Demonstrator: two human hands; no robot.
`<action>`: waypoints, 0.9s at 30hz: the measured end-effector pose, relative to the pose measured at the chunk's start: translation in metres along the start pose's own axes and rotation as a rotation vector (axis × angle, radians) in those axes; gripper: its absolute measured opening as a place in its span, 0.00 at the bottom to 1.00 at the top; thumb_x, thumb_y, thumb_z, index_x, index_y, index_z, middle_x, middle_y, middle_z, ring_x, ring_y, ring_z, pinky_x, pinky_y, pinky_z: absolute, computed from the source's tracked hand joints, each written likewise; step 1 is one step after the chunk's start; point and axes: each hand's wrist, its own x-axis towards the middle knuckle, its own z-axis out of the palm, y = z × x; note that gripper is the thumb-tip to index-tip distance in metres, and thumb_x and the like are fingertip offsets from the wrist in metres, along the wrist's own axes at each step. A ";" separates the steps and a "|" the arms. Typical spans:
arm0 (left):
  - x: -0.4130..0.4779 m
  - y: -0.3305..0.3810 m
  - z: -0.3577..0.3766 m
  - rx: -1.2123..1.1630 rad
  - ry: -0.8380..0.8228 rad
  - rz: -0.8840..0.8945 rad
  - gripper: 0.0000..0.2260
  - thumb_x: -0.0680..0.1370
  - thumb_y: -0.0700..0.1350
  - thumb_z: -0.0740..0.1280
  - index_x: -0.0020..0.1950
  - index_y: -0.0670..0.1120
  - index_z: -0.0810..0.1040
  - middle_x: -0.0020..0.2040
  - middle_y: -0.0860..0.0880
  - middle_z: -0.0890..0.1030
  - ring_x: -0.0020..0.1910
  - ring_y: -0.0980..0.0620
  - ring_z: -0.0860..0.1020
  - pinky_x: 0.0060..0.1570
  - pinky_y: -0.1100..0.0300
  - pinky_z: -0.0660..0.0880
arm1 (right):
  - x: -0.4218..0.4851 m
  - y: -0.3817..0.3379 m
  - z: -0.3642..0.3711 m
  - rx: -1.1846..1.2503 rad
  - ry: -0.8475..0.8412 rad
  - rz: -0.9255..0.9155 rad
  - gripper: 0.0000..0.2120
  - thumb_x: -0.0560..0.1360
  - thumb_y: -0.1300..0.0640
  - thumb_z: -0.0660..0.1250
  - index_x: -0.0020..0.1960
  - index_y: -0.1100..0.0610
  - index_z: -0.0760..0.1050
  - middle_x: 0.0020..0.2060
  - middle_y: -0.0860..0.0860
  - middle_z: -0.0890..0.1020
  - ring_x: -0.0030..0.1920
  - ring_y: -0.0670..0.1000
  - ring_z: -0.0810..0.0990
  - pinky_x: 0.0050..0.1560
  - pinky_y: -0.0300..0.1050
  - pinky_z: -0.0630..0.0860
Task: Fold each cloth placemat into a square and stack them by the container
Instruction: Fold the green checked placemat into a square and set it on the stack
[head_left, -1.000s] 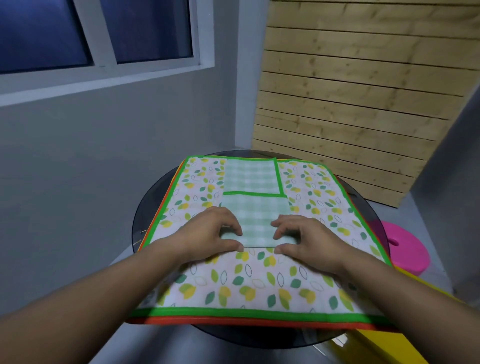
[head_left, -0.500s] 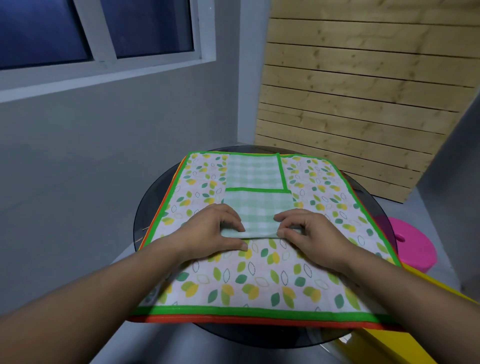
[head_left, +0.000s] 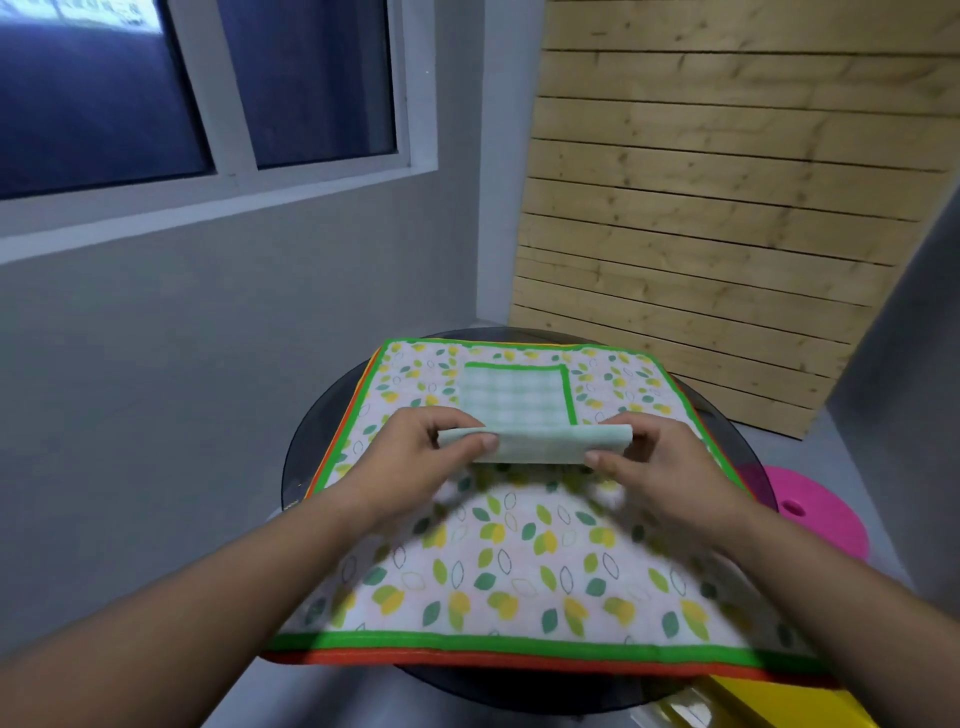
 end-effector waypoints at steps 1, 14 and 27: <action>-0.002 0.003 0.000 -0.021 0.013 0.000 0.04 0.77 0.45 0.73 0.44 0.50 0.86 0.44 0.51 0.86 0.44 0.54 0.82 0.47 0.59 0.77 | -0.003 -0.002 0.000 0.013 0.002 0.003 0.05 0.73 0.65 0.73 0.46 0.57 0.82 0.36 0.46 0.84 0.39 0.43 0.81 0.41 0.33 0.74; -0.027 0.011 -0.002 -0.207 -0.049 -0.055 0.16 0.74 0.38 0.75 0.60 0.49 0.80 0.55 0.51 0.85 0.55 0.51 0.84 0.53 0.56 0.81 | -0.026 -0.024 0.007 0.361 0.094 0.111 0.08 0.77 0.62 0.67 0.55 0.61 0.81 0.47 0.56 0.87 0.47 0.53 0.86 0.42 0.42 0.82; 0.009 -0.036 0.018 0.117 0.127 -0.342 0.08 0.78 0.52 0.71 0.40 0.53 0.77 0.25 0.61 0.75 0.28 0.61 0.75 0.33 0.63 0.72 | 0.015 0.029 0.025 -0.112 0.074 0.280 0.19 0.79 0.58 0.65 0.69 0.50 0.69 0.30 0.47 0.74 0.34 0.46 0.78 0.35 0.39 0.75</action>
